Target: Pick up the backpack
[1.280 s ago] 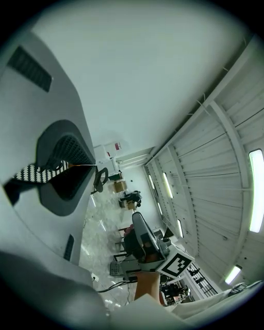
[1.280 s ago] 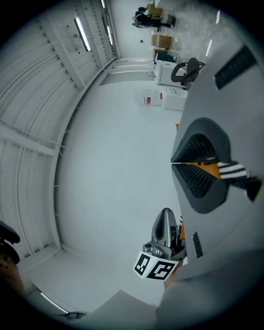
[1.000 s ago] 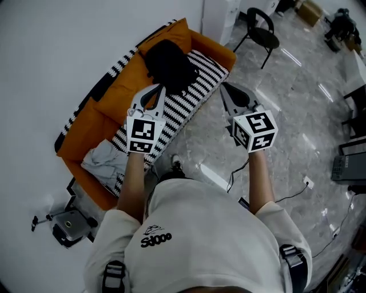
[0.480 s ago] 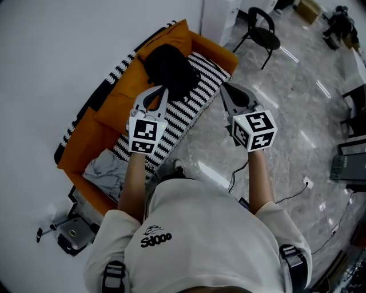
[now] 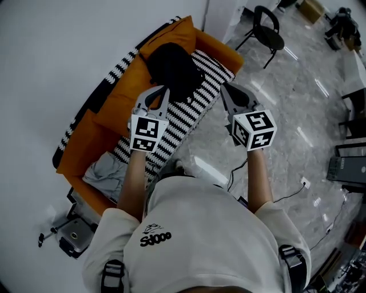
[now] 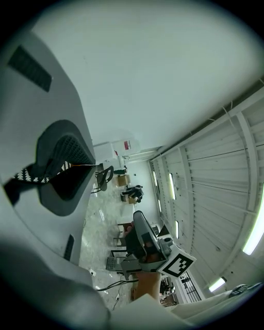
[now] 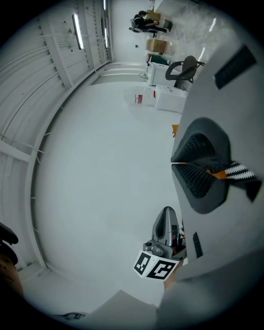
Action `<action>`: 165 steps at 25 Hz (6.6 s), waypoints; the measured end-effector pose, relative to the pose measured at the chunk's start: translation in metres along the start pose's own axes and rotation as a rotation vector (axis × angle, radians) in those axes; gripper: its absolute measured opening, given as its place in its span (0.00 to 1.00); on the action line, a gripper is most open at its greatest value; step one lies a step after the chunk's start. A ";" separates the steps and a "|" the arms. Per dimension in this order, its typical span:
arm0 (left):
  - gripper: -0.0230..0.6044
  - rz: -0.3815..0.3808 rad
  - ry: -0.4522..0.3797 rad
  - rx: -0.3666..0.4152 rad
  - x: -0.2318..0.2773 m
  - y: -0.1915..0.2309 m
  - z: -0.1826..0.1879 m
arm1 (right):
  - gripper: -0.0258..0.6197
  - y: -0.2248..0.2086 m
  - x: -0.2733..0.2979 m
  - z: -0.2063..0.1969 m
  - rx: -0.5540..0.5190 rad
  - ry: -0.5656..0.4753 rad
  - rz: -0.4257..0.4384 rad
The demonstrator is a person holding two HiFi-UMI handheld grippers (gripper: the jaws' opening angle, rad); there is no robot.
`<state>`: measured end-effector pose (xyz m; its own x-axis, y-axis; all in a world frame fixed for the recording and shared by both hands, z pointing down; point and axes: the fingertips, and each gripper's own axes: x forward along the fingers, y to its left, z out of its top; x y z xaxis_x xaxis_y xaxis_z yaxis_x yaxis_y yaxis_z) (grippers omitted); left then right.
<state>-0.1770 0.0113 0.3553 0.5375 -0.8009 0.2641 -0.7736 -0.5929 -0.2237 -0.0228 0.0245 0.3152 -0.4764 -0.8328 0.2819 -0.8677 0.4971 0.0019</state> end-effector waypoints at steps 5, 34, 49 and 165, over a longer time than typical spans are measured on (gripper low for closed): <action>0.07 -0.029 -0.004 -0.022 0.015 0.025 -0.016 | 0.10 0.003 0.032 -0.003 0.017 0.024 -0.018; 0.08 -0.011 0.128 -0.142 0.188 0.077 -0.065 | 0.10 -0.120 0.219 -0.030 0.067 0.117 0.176; 0.08 0.036 0.278 -0.222 0.333 0.110 -0.124 | 0.10 -0.219 0.327 -0.071 0.091 0.220 0.272; 0.10 -0.241 -0.203 -0.462 0.510 0.038 0.025 | 0.10 -0.432 0.243 -0.030 0.160 0.156 0.002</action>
<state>0.0760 -0.4222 0.4576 0.7361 -0.6741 0.0605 -0.6626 -0.6995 0.2676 0.2404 -0.3852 0.4117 -0.4610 -0.7780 0.4268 -0.8843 0.4430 -0.1476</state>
